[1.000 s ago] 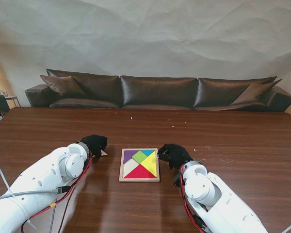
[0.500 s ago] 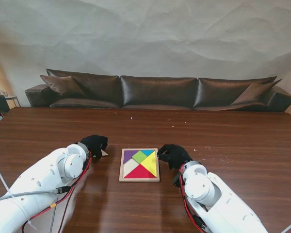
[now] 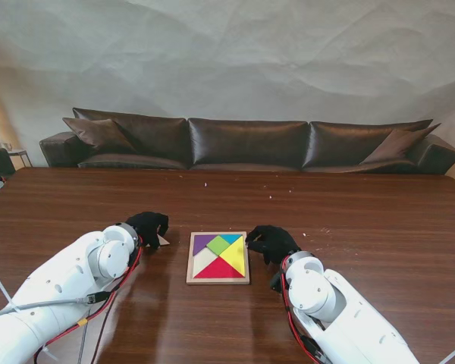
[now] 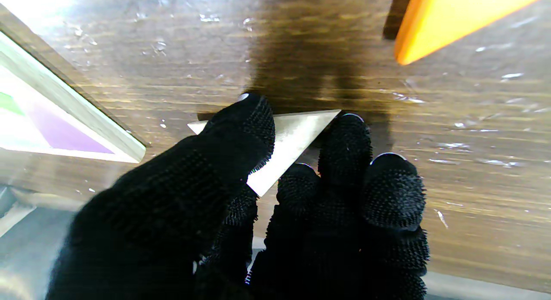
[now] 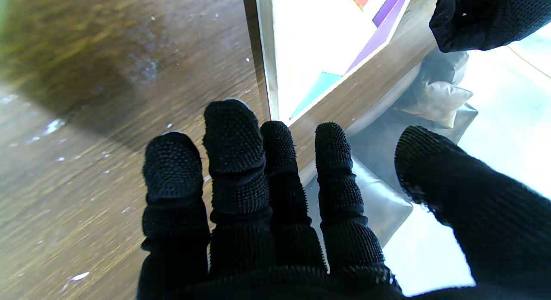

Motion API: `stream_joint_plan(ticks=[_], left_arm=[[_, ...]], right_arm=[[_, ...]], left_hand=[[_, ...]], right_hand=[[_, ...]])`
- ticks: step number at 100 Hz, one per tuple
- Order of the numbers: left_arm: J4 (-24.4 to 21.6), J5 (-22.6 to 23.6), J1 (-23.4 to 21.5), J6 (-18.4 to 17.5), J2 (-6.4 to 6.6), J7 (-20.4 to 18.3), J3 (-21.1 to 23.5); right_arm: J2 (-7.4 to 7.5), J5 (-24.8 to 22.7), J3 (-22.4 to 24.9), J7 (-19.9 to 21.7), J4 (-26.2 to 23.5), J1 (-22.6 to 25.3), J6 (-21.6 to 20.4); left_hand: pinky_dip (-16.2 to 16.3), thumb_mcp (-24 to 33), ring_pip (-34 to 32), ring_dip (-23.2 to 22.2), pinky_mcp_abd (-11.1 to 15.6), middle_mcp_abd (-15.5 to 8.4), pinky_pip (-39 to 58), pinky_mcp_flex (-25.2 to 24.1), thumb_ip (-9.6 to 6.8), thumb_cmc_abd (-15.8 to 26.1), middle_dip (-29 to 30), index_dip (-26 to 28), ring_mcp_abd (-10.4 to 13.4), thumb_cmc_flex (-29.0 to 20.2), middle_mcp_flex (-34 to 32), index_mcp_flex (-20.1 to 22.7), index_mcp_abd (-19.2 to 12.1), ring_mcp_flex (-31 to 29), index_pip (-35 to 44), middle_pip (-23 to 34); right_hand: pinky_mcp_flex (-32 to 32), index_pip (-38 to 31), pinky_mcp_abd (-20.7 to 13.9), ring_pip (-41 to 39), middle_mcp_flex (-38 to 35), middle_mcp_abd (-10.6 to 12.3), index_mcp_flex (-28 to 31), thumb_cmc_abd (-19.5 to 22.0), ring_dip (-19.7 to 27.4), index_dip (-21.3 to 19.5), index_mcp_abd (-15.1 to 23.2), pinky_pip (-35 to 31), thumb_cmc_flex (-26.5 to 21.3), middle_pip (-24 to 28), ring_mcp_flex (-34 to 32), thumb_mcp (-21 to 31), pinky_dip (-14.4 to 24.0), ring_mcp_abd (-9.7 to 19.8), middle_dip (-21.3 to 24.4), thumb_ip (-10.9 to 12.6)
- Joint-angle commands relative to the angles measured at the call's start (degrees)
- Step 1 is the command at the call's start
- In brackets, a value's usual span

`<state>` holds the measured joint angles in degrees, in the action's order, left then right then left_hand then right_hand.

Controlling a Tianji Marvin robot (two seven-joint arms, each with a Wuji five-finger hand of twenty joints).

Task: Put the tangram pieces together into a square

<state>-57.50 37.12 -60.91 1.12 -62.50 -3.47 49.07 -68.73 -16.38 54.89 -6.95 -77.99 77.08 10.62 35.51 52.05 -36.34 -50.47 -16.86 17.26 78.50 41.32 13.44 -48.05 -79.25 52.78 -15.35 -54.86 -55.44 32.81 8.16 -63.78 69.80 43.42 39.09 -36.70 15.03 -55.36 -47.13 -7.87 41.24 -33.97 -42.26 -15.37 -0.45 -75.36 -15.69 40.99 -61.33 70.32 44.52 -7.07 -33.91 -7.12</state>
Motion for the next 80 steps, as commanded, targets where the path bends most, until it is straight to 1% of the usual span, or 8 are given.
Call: stream_joint_plan(ticks=[1, 36, 56, 67, 80], left_arm=[[-0.06, 0.08, -1.35, -0.21, -0.11, -1.59, 0.13], [-3.30, 1.41, -3.21, -1.31, 0.34, -1.78, 3.78], [-3.77, 1.44, -3.36, -1.12, 0.47, -2.56, 3.89], [-3.57, 1.37, -3.20, -0.41, 0.47, -2.79, 3.23], [-4.07, 1.01, -3.07, 0.77, 0.64, -4.48, 2.62]], right_arm=[[-0.17, 0.00, -0.19, 0.89, -0.01, 0.09, -0.25], [-0.17, 0.02, -0.31, 0.97, 0.11, 0.00, -0.36], [-0.18, 0.18, -0.29, 1.03, 0.11, 0.02, -0.31], [-0.18, 0.19, -0.22, 1.00, 0.10, 0.05, -0.22], [-0.18, 0.21, -0.22, 1.02, 0.13, 0.04, -0.20]], left_hand=[[1.08, 3.58, 1.30, 1.57, 5.54, -6.47, 4.16, 2.40, -3.26, 2.54, 1.69, 0.14, 3.06, -6.62, 1.02, 8.12, 2.50, -1.55, 9.68, -1.29], [1.67, 3.67, 0.94, 1.39, 6.07, -6.25, 5.40, 3.09, -3.31, 2.42, 1.60, -0.10, 2.62, -6.85, 0.96, 8.55, 2.60, -1.58, 9.81, -1.26], [1.89, 3.47, 0.89, 1.27, 6.29, -6.19, 5.77, 3.00, -3.30, 2.95, 1.43, -0.24, 2.77, -6.63, 1.30, 8.12, 2.64, -1.33, 9.65, -1.33], [1.97, 3.18, 1.09, 1.27, 5.50, -6.04, 5.71, 2.37, -3.26, 3.35, 1.43, -0.38, 3.02, -6.48, 1.56, 7.88, 2.64, -0.92, 9.60, -1.58], [1.42, 2.36, 2.33, 1.52, 3.43, -6.19, 3.76, 0.55, -3.37, 4.06, 1.33, -1.45, 3.32, -6.47, 2.08, 7.05, 2.49, -0.16, 8.74, -2.38]], right_hand=[[-7.72, -0.53, 0.44, -1.00, 1.97, -1.38, -0.49, 1.87, 0.15, 0.23, -0.07, -1.57, 0.39, 0.65, 0.97, -1.24, 1.57, -0.25, 1.00, 1.48], [-7.58, -0.54, 0.38, -0.98, 2.00, -1.40, -0.58, 1.91, 0.18, 0.25, -0.12, -1.60, 0.39, 0.68, 0.91, -1.23, 1.54, -0.19, 1.00, 1.50], [-7.55, -0.61, 0.39, -1.00, 2.11, -1.50, -0.53, 1.88, 0.19, 0.25, -0.11, -1.60, 0.45, 0.76, 0.85, -1.23, 1.49, -0.14, 0.98, 1.50], [-7.55, -0.63, 0.39, -0.99, 2.08, -1.43, -0.52, 1.91, 0.20, 0.25, -0.14, -1.60, 0.44, 0.78, 0.89, -1.25, 1.47, -0.11, 0.99, 1.50], [-7.56, -0.63, 0.37, -0.99, 2.10, -1.54, -0.55, 1.91, 0.20, 0.27, -0.12, -1.62, 0.41, 0.78, 0.90, -1.26, 1.46, -0.04, 0.99, 1.50]])
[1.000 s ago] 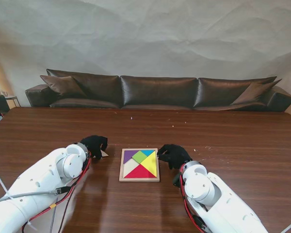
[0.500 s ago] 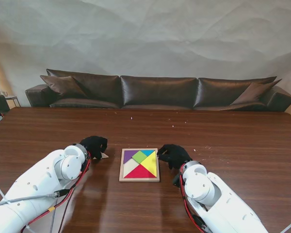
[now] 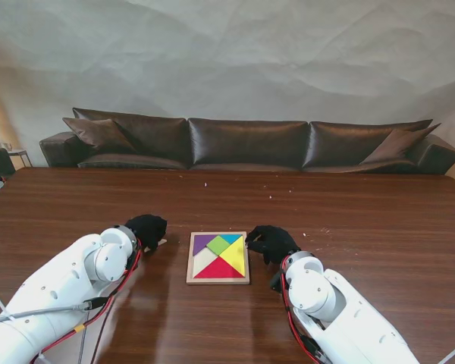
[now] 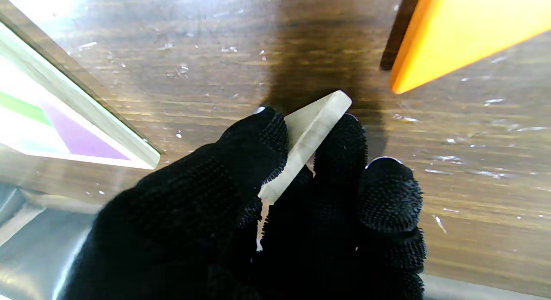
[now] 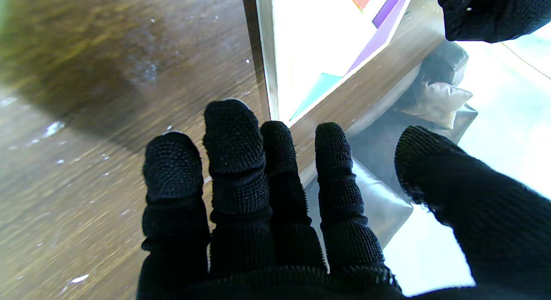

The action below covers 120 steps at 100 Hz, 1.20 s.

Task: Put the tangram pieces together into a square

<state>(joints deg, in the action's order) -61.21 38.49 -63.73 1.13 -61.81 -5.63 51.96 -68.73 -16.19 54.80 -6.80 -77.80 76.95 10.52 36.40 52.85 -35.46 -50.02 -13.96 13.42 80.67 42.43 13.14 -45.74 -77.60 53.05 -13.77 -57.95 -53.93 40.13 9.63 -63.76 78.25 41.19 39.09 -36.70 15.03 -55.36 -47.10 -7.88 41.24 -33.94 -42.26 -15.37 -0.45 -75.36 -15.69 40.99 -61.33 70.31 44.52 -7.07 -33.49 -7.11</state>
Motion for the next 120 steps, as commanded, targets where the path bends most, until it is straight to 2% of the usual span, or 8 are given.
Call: stream_joint_plan(ticks=[1, 26, 45, 69, 103, 120], left_arm=[[-0.38, -0.37, -0.24, 0.83, -0.04, -2.38, -0.34], [0.36, -1.21, 0.85, 2.54, -0.08, -3.85, -2.85], [1.40, -1.34, 0.98, 0.95, -0.44, -1.77, -3.15], [-1.16, -0.55, -0.51, 0.05, -0.37, -0.90, 0.29], [-5.53, -1.35, -1.48, -0.57, 0.20, -4.66, 2.61], [-9.79, -1.62, -1.94, 0.56, 0.69, -8.33, 2.65]], right_arm=[[-0.18, 0.02, -0.13, 0.87, -0.06, 0.17, -0.11], [-0.20, 0.02, -0.10, 0.78, 0.00, 0.15, -0.18], [-0.22, 0.05, -0.08, 0.73, 0.02, 0.18, -0.17], [-0.20, 0.05, -0.21, 0.81, 0.10, 0.13, -0.30], [-0.17, 0.15, -0.23, 1.02, 0.16, 0.09, -0.37], [-0.16, 0.18, -0.28, 1.07, 0.19, 0.05, -0.46]], left_hand=[[0.50, 1.53, 1.49, 1.07, 0.48, -2.33, 1.51, -0.65, -3.09, 1.81, -0.32, -1.77, 1.75, -3.37, 0.64, -0.43, 1.03, -0.16, 0.22, -0.21], [0.13, 1.18, 2.32, 1.04, -1.14, -1.77, -0.10, -2.06, -3.41, 2.54, 0.32, -2.90, 2.11, -3.46, 2.38, -3.67, 2.57, 0.04, -0.81, -2.89], [-0.22, 2.09, 1.32, 1.50, 1.55, -2.67, 0.32, 0.03, -3.09, 1.27, 0.95, -3.11, 2.29, -3.91, 0.39, -0.84, 1.30, -1.37, -0.43, -3.03], [-0.36, 2.35, 1.26, 1.45, 2.27, -2.77, 0.31, 0.38, -2.89, 0.93, 1.10, -2.93, 2.35, -4.04, -0.11, 0.38, 1.08, -1.64, -0.29, -2.88], [-0.41, 2.22, 1.32, 1.25, 2.24, -2.69, 0.26, 0.25, -2.84, 1.36, 1.13, -2.87, 2.34, -4.19, -0.07, 0.65, 1.14, -1.41, -0.37, -2.80], [-0.14, 2.20, 1.25, 1.01, 1.85, -2.30, 0.28, -0.60, -2.92, 2.21, 0.73, -2.88, 2.26, -4.26, 0.66, -0.21, 1.39, -1.14, -0.73, -2.78]], right_hand=[[-7.56, -0.63, 0.37, -1.01, 2.08, -1.52, -0.55, 1.87, 0.20, 0.27, -0.16, -1.62, 0.40, 0.78, 0.86, -1.24, 1.46, -0.05, 0.58, 1.50], [-7.51, -0.66, 0.37, -1.04, 2.07, -1.48, -0.56, 1.93, 0.20, 0.27, -0.13, -1.67, 0.43, 0.81, 0.85, -1.23, 1.46, -0.10, 0.58, 1.51], [-7.50, -0.68, 0.37, -1.05, 2.18, -1.50, -0.51, 2.06, 0.20, 0.28, -0.06, -1.70, 0.37, 0.78, 0.83, -1.19, 1.47, -0.19, 0.60, 1.52], [-7.43, -0.70, 0.27, -1.05, 2.12, -1.57, -0.51, 2.12, 0.21, 0.29, -0.15, -1.73, 0.38, 0.82, 0.87, -1.23, 1.44, -0.05, 0.60, 1.52], [-7.39, -0.70, 0.35, -1.08, 2.08, -1.48, -0.57, 2.10, 0.22, 0.31, -0.12, -1.75, 0.43, 0.87, 0.82, -1.23, 1.41, -0.10, 0.60, 1.52], [-7.40, -0.72, 0.34, -1.04, 2.07, -1.40, -0.52, 2.11, 0.25, 0.32, -0.15, -1.76, 0.43, 0.88, 0.88, -1.27, 1.40, -0.15, 0.60, 1.52]])
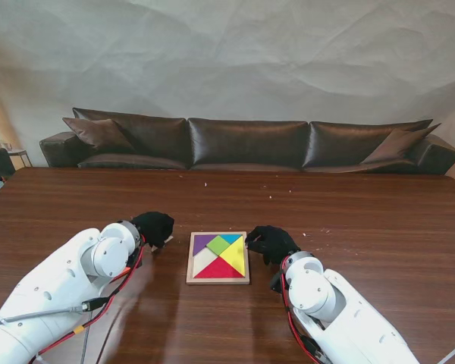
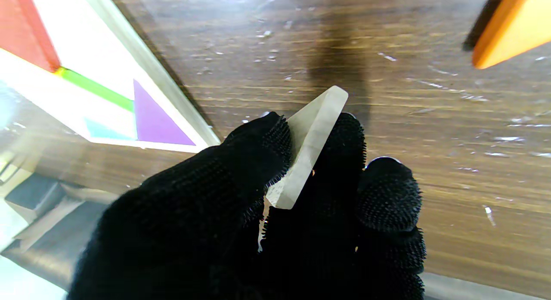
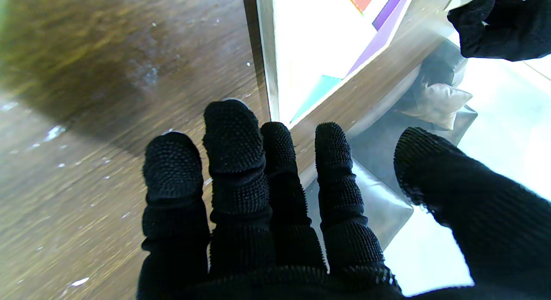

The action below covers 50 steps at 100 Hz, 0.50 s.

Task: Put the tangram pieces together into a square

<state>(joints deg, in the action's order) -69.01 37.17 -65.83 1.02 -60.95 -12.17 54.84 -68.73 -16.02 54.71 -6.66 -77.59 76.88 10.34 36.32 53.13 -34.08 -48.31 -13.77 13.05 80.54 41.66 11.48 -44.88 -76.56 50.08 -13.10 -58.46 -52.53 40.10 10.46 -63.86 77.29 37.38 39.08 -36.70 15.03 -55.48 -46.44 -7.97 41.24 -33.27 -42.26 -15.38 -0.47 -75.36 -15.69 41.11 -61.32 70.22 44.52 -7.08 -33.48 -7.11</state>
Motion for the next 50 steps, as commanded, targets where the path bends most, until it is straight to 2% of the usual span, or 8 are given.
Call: stream_joint_plan(ticks=[1, 23, 50], left_arm=[[-2.25, -0.34, 0.17, 0.83, -0.15, -2.05, -0.29], [-6.28, -2.25, 0.85, 5.17, -0.36, -4.22, -3.13], [-8.82, -4.17, 2.14, 10.92, -1.23, -3.81, -8.26]], right_arm=[[-0.16, 0.01, -0.20, 0.93, -0.01, 0.11, -0.29], [-0.11, 0.04, -0.25, 1.15, 0.05, 0.03, -0.45], [-0.14, 0.12, -0.16, 1.05, 0.06, 0.07, -0.52]], left_hand=[[-0.02, 1.90, -0.11, -0.73, 1.64, -1.88, 0.46, 0.12, -1.24, 1.41, -0.35, 0.10, 1.61, -3.70, -0.67, -0.29, 0.57, -0.97, 0.22, 1.03], [0.92, 2.14, -0.80, -1.72, 0.45, -1.35, 1.91, -0.11, -1.12, 1.73, -0.80, 0.24, 1.16, -3.45, -0.46, -0.57, 0.86, -0.58, 0.09, 1.06], [1.67, 2.36, -2.15, -2.49, -0.82, -0.66, 3.54, -0.93, -0.85, 2.07, -1.08, 0.16, -0.14, -3.57, -0.43, -0.80, 1.39, -0.22, -0.08, 0.89]], right_hand=[[-7.39, -0.72, 0.34, -0.95, 1.42, -1.31, -0.50, 1.43, 0.24, 0.32, -0.08, -1.76, 0.45, 0.76, 0.83, -1.19, 1.40, -0.15, 0.59, 1.51], [-7.45, -0.71, 0.34, -0.90, 1.43, -1.40, -0.62, 1.50, 0.26, 0.33, -0.07, -1.73, 0.46, 0.71, 0.92, -1.20, 1.38, -0.18, 0.61, 1.52], [-7.54, -0.72, 0.41, -1.00, 1.41, -1.39, -0.60, 1.54, 0.22, 0.34, -0.16, -1.70, 0.44, 0.70, 0.83, -1.23, 1.38, -0.21, 0.62, 1.52]])
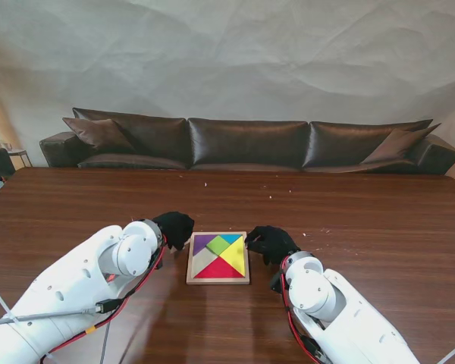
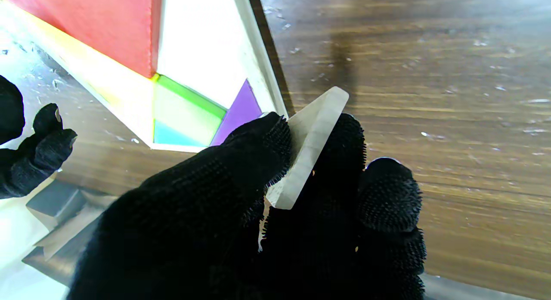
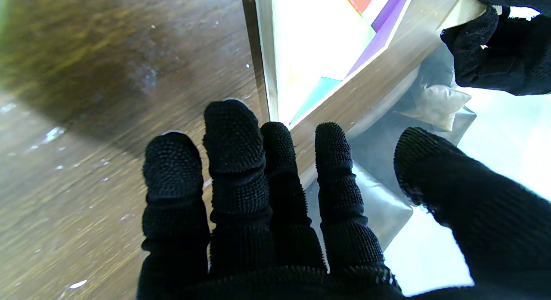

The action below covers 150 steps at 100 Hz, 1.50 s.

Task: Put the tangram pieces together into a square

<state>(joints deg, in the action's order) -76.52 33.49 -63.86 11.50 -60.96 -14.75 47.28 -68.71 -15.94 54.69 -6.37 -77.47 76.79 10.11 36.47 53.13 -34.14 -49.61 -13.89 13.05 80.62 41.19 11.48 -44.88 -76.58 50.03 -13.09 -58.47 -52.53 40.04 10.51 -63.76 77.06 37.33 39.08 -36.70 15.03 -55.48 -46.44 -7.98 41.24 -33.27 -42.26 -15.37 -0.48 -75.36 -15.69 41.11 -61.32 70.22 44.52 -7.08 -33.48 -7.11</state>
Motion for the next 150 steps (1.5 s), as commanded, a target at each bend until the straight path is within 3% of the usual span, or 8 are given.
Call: stream_joint_plan(ticks=[1, 33, 51, 70, 111, 150], left_arm=[[-1.41, -0.51, 0.23, 0.69, -1.23, -1.26, -0.95], [-3.25, -0.76, 3.29, 10.59, -2.03, -1.80, -8.65], [-2.87, -1.37, 4.24, 15.95, -3.22, 0.61, -11.36], [-1.68, -2.15, 5.19, 21.18, -4.52, 2.87, -13.93], [2.06, -3.66, 5.29, 26.06, -7.52, 8.73, -16.19], [1.65, -3.35, 5.47, 31.00, -8.24, 9.50, -18.14]], right_arm=[[-0.16, 0.05, -0.15, 0.77, -0.05, 0.15, -0.30], [-0.13, -0.01, -0.07, 0.79, -0.07, 0.20, -0.28], [-0.13, 0.03, -0.05, 0.85, -0.07, 0.19, -0.24], [-0.12, 0.02, -0.03, 0.83, -0.06, 0.19, -0.30], [-0.08, 0.04, -0.05, 1.02, -0.06, 0.19, -0.18], [-0.06, 0.02, -0.22, 1.15, 0.00, 0.11, -0.23]], left_hand=[[1.55, 2.35, -2.17, -1.23, -0.70, -0.66, 3.54, -0.52, -0.85, 2.11, -1.06, 0.22, -0.16, -3.55, -0.40, -0.74, 1.36, -0.28, 0.15, 0.93], [2.61, 2.05, -5.57, -1.32, -0.47, -0.07, 6.18, -1.91, -0.67, 2.71, -1.04, 0.36, -0.78, -3.74, 0.39, -1.27, 1.72, 0.88, -0.21, 0.62], [2.57, 3.02, -8.49, 0.49, -0.40, 0.25, 7.23, -1.98, -0.82, 2.01, -0.70, 0.51, -2.01, -3.47, 0.15, -1.21, 2.20, 1.56, -0.33, 0.97], [2.73, 4.00, -10.08, 1.02, -0.14, 0.44, 8.10, -2.39, -1.05, 1.65, -0.52, 0.40, -1.72, -2.79, 0.01, -1.18, 2.33, 1.54, -0.30, 1.07], [3.13, 5.29, -15.15, 1.39, 0.80, 0.29, 10.35, -3.18, -0.95, 0.78, -0.20, -0.09, -2.16, -1.10, -0.64, -1.42, 2.46, 1.58, 0.03, 1.80], [4.33, 5.65, -22.68, 1.91, 0.35, 0.60, 13.08, -4.87, -0.30, -0.30, -0.19, -2.04, -0.76, 1.97, 0.03, -3.48, 2.67, 2.71, -1.21, 1.53]], right_hand=[[-7.54, -0.71, 0.41, -0.99, 1.41, -1.37, -0.60, 1.53, 0.23, 0.34, -0.16, -1.70, 0.45, 0.70, 0.85, -1.24, 1.38, -0.22, 0.61, 1.52], [-7.65, -0.72, 0.44, -0.94, 1.34, -1.47, -0.53, 1.51, 0.23, 0.35, -0.18, -1.67, 0.40, 0.69, 0.94, -1.25, 1.39, -0.25, 0.61, 1.54], [-7.66, -0.71, 0.38, -0.95, 1.38, -1.44, -0.52, 1.52, 0.23, 0.34, -0.14, -1.69, 0.40, 0.70, 0.97, -1.25, 1.41, -0.29, 0.60, 1.54], [-7.62, -0.74, 0.33, -0.96, 1.43, -1.34, -0.50, 1.54, 0.23, 0.33, -0.07, -1.71, 0.44, 0.69, 0.91, -1.23, 1.42, -0.18, 0.60, 1.54], [-7.65, -0.74, 0.42, -0.92, 1.46, -1.34, -0.35, 1.57, 0.24, 0.32, -0.09, -1.69, 0.46, 0.71, 0.96, -1.26, 1.42, -0.18, 0.60, 1.53], [-7.61, -0.90, 0.40, -0.96, 1.44, -1.41, 0.08, 1.64, 0.24, 0.18, -0.03, -1.69, 0.46, 0.74, 0.91, -1.29, 1.41, -0.16, 0.59, 1.55]])
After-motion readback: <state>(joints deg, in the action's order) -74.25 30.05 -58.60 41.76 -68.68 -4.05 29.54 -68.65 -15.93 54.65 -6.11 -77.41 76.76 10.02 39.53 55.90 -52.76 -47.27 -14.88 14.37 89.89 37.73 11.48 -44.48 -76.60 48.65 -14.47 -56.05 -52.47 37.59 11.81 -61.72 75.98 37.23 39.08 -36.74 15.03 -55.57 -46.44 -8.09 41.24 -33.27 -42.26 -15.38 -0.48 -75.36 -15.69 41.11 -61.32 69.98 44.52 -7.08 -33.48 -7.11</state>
